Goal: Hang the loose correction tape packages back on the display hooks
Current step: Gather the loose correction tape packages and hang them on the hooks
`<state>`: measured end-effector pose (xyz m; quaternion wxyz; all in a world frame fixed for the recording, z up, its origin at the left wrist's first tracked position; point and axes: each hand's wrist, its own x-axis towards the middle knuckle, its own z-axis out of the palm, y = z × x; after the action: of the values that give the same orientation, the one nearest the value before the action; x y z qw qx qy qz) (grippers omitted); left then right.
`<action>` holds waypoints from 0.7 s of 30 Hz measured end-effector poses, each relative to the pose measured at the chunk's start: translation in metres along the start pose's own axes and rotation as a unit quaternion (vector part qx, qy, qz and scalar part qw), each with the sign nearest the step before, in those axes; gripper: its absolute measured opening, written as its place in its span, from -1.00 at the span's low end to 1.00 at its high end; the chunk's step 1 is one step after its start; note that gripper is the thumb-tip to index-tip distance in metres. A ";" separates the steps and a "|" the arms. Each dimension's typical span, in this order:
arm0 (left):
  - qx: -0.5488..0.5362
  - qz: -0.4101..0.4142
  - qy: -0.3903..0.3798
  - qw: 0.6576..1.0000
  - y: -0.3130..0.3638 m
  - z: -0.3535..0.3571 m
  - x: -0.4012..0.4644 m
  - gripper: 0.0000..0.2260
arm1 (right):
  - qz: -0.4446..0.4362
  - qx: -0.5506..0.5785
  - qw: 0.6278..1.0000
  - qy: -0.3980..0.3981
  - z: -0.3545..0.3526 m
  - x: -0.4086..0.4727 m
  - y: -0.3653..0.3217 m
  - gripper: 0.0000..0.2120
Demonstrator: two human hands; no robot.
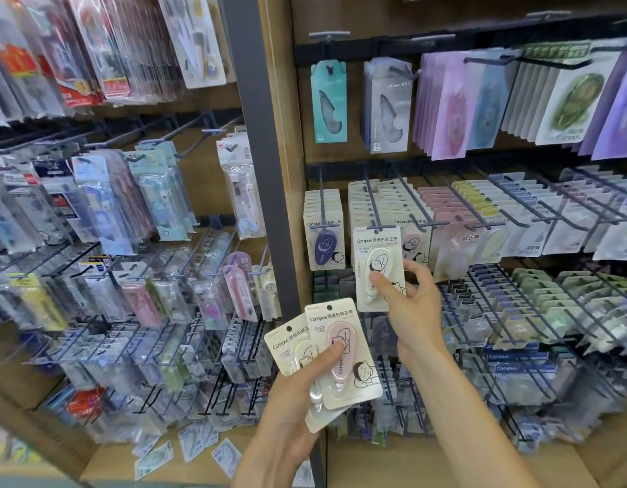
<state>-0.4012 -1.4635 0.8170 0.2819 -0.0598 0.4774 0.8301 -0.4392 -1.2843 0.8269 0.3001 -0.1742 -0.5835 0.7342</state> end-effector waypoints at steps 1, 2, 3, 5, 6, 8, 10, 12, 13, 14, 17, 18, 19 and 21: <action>0.001 0.005 0.002 1.000 0.000 0.000 0.000 -0.57 | 0.003 -0.001 1.000 0.005 0.000 0.000 0.000 -0.63; 0.002 0.013 0.003 1.000 0.001 -0.001 0.001 -0.56 | 0.007 -0.002 1.000 0.009 0.000 0.000 0.000 -0.64; 0.003 0.021 0.004 1.000 0.001 -0.001 0.001 -0.56 | 0.012 -0.001 1.000 0.014 -0.001 0.000 0.000 -0.65; 0.004 0.035 0.006 0.999 0.002 -0.002 0.001 -0.52 | 0.019 0.003 0.999 0.026 -0.001 -0.001 0.000 -0.67; 0.001 0.037 0.006 0.999 0.002 -0.002 0.001 -0.50 | 0.020 0.007 0.999 0.028 -0.001 -0.001 -0.001 -0.68; -0.001 0.039 0.002 0.999 0.003 -0.003 0.002 -0.49 | 0.026 0.011 0.999 0.036 0.003 0.004 -0.001 -0.72; 0.002 0.044 -0.004 0.999 0.003 -0.003 0.002 -0.51 | 0.053 0.010 0.998 0.043 0.010 0.018 -0.001 -0.71; 0.006 0.048 -0.010 0.999 0.002 -0.004 0.002 -0.52 | 0.087 0.000 0.995 0.043 0.019 0.034 -0.001 -0.64; 0.006 0.050 -0.011 0.999 0.001 -0.004 0.001 -0.52 | 0.101 -0.004 0.994 0.045 0.022 0.041 -0.001 -0.65; 0.007 0.052 -0.011 0.999 0.001 -0.004 0.000 -0.51 | 0.112 -0.007 0.993 0.043 0.024 0.046 0.002 -0.69; 0.010 0.058 -0.007 0.998 0.002 -0.007 0.000 -0.53 | 0.142 -0.024 0.988 0.055 0.018 0.040 0.014 -0.67; 0.010 0.060 -0.003 0.998 0.002 -0.008 0.001 -0.54 | 0.148 -0.039 0.986 0.067 0.012 0.031 0.017 -0.53; 0.008 0.061 0.003 0.998 0.002 -0.009 0.002 -0.55 | 0.153 -0.047 0.985 0.067 0.005 0.016 0.018 -0.43; 0.004 0.060 0.015 0.998 0.002 -0.010 0.005 -0.56 | 0.163 -0.034 0.986 0.016 -0.012 -0.022 0.022 -0.52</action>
<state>-0.4079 -1.4709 0.8113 0.2245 -0.0418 0.4879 0.8425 -0.4199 -1.2926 0.8009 0.1798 -0.2892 -0.5673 0.7498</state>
